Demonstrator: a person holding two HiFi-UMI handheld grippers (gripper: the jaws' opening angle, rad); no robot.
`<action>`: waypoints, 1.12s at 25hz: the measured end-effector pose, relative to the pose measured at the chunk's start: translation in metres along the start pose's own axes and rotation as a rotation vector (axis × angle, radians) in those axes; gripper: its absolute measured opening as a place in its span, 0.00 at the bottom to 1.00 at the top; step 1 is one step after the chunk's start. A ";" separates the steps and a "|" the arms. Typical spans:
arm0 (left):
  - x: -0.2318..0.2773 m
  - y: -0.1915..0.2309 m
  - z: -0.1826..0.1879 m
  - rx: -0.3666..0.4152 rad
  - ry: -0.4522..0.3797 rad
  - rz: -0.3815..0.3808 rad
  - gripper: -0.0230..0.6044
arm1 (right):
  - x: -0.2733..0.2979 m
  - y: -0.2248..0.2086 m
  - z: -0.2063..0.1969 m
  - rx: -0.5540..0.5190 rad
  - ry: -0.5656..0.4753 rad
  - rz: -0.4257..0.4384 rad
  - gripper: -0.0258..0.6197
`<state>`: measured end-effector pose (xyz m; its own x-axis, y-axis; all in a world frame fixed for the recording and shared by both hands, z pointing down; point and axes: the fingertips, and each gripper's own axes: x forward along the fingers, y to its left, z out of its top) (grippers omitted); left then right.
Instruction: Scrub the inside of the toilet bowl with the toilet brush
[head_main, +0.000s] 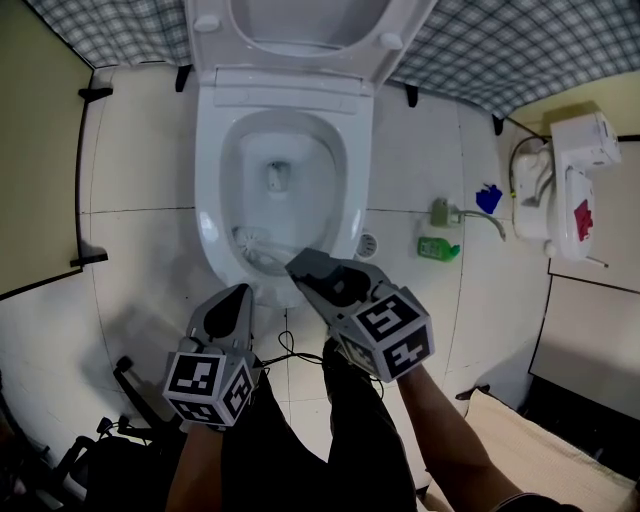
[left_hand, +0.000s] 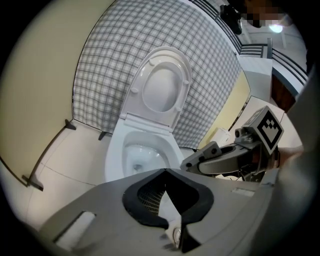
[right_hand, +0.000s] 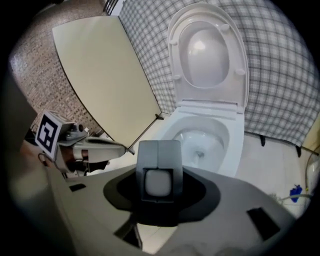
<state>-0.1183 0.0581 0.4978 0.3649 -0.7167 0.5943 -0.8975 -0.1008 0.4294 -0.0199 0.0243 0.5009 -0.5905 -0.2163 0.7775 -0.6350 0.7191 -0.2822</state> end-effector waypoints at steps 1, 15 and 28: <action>0.001 0.000 0.000 -0.001 0.001 0.000 0.05 | 0.007 -0.003 0.005 0.016 -0.030 -0.006 0.34; 0.013 0.017 0.008 0.001 0.018 0.021 0.05 | 0.059 -0.083 0.106 0.025 -0.409 -0.191 0.33; 0.021 0.009 0.008 0.003 0.023 -0.001 0.05 | 0.007 -0.130 0.100 -0.095 -0.296 -0.511 0.33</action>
<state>-0.1204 0.0365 0.5083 0.3713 -0.7003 0.6097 -0.8979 -0.1037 0.4278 0.0081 -0.1368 0.4868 -0.3437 -0.7154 0.6083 -0.8361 0.5280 0.1485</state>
